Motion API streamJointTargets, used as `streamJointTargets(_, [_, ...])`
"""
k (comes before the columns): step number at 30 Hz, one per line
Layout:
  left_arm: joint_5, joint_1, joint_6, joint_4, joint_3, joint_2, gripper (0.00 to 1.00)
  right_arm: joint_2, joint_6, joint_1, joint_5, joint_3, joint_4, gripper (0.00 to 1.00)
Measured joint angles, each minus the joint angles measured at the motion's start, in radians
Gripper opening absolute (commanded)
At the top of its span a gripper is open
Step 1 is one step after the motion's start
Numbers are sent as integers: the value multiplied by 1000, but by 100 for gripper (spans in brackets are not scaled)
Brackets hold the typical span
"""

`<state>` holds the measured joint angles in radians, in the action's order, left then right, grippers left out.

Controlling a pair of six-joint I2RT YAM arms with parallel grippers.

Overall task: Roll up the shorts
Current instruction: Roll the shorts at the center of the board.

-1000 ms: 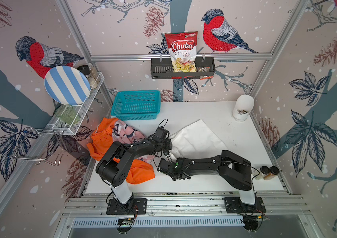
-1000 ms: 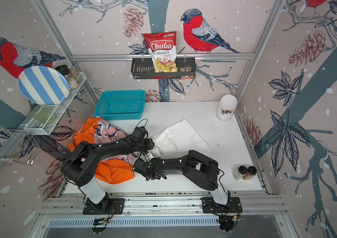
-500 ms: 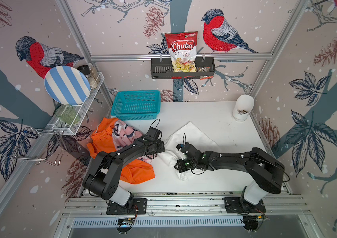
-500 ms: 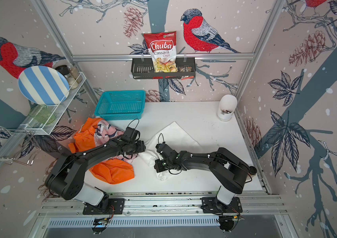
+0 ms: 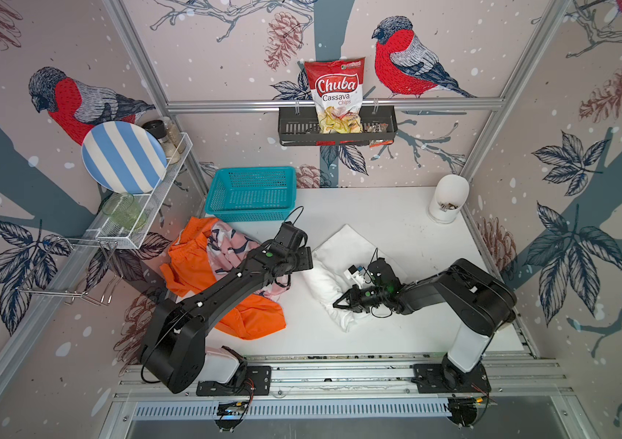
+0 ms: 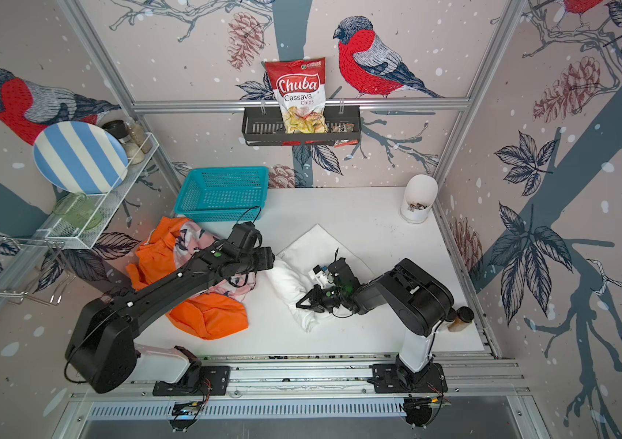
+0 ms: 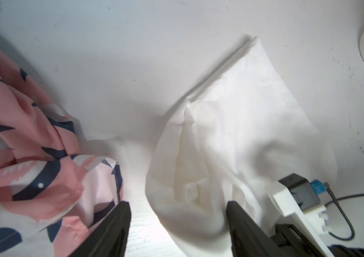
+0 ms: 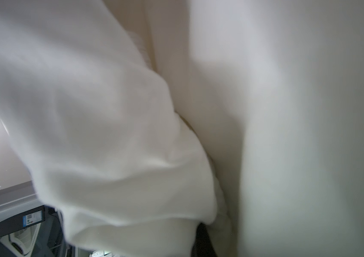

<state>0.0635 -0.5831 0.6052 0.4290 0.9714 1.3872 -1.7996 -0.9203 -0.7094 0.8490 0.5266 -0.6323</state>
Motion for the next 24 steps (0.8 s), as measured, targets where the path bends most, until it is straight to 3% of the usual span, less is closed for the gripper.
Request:
streamJointTargets(7, [20, -54, 61, 11, -78, -32, 78, -8, -25, 0, 14, 6, -17, 0])
streamJointTargets(14, [15, -55, 68, -52, -24, 130, 77, 13, 37, -32, -14, 66, 119, 0])
streamJointTargets(15, [16, -55, 66, -71, -6, 161, 72, 17, 51, -34, -19, 74, 140, 0])
streamJointTargets(18, [38, -50, 44, -87, 62, 275, 40, 45, 111, -42, -53, 106, 243, 6])
streamJointTargets(20, [56, -35, 21, -101, 76, 343, 25, 80, 145, -43, -87, 119, 309, 15])
streamJointTargets(24, [38, 5, 12, -167, 10, 380, 12, 149, 215, -49, -182, 134, 424, 32])
